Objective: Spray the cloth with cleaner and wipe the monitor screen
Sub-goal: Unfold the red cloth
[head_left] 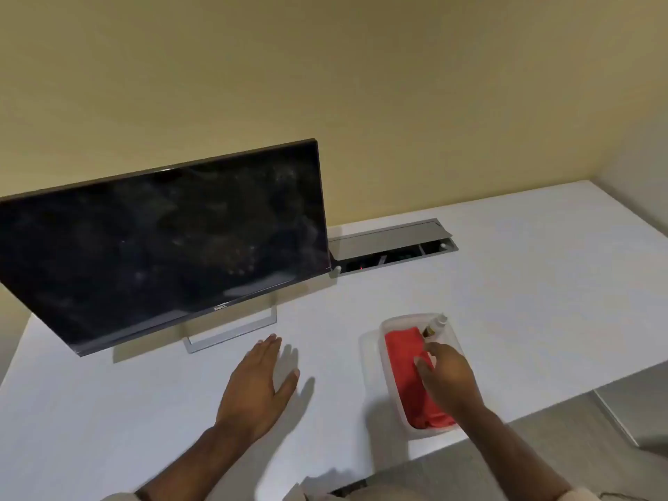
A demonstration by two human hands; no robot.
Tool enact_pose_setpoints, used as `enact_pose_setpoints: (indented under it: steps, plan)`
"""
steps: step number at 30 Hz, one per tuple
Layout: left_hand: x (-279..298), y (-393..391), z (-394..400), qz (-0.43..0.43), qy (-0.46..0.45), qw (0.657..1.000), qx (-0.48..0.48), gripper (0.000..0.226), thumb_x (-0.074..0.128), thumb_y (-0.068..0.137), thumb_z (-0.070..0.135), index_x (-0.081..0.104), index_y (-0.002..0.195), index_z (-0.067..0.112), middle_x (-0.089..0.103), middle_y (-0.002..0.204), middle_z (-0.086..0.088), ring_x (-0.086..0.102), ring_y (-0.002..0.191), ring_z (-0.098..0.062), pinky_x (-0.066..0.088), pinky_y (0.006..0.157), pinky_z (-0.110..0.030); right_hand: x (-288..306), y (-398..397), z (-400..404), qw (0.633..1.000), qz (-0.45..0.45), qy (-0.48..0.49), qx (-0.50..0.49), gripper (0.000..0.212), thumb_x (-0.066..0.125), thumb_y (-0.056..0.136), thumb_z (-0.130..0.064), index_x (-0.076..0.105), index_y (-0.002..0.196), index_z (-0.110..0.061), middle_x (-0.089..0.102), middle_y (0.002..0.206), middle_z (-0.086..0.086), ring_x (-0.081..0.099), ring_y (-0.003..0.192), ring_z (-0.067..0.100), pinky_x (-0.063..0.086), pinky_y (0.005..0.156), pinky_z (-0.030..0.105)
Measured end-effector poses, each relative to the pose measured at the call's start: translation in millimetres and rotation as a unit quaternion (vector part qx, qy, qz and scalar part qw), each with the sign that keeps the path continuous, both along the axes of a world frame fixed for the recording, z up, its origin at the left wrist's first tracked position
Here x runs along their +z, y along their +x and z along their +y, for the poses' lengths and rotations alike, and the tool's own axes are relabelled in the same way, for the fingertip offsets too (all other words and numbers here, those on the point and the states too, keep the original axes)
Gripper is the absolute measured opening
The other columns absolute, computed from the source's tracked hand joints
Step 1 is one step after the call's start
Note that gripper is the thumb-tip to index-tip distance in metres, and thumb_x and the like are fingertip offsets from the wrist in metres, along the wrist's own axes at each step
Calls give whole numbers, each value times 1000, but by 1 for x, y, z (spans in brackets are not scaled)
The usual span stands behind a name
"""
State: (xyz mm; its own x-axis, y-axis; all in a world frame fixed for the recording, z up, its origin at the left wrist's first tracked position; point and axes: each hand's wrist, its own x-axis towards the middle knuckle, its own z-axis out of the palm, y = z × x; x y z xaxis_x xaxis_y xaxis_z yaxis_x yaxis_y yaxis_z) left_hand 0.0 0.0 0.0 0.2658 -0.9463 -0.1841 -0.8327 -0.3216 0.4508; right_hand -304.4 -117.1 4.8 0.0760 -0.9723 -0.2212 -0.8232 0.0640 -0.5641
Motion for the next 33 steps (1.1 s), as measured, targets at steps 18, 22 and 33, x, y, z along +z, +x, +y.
enact_pose_setpoints:
  steps: [18,22,33]
  plan:
    - [12,-78,-27,150,4,987,58,70,59,94,49,31,154,27,33,161,7,37,145,-16,34,118,-32,-32,-11,-22,987,51,153,-20,9,63,83,-19,61,85,-11,66,80,2,59,69,17,39,55,23]
    - [22,-87,-34,192,-10,980,55,54,63,94,42,47,143,25,47,148,9,48,133,-11,41,110,-26,2,-7,-18,996,-46,80,-20,15,70,76,-17,59,66,-13,59,58,-4,55,55,12,36,48,20]
    - [63,-110,-62,546,72,833,51,91,70,73,71,43,146,24,60,140,6,61,124,-14,49,106,-33,100,15,-10,902,-408,141,12,21,67,89,-5,71,107,-15,77,97,2,74,89,22,60,75,34]
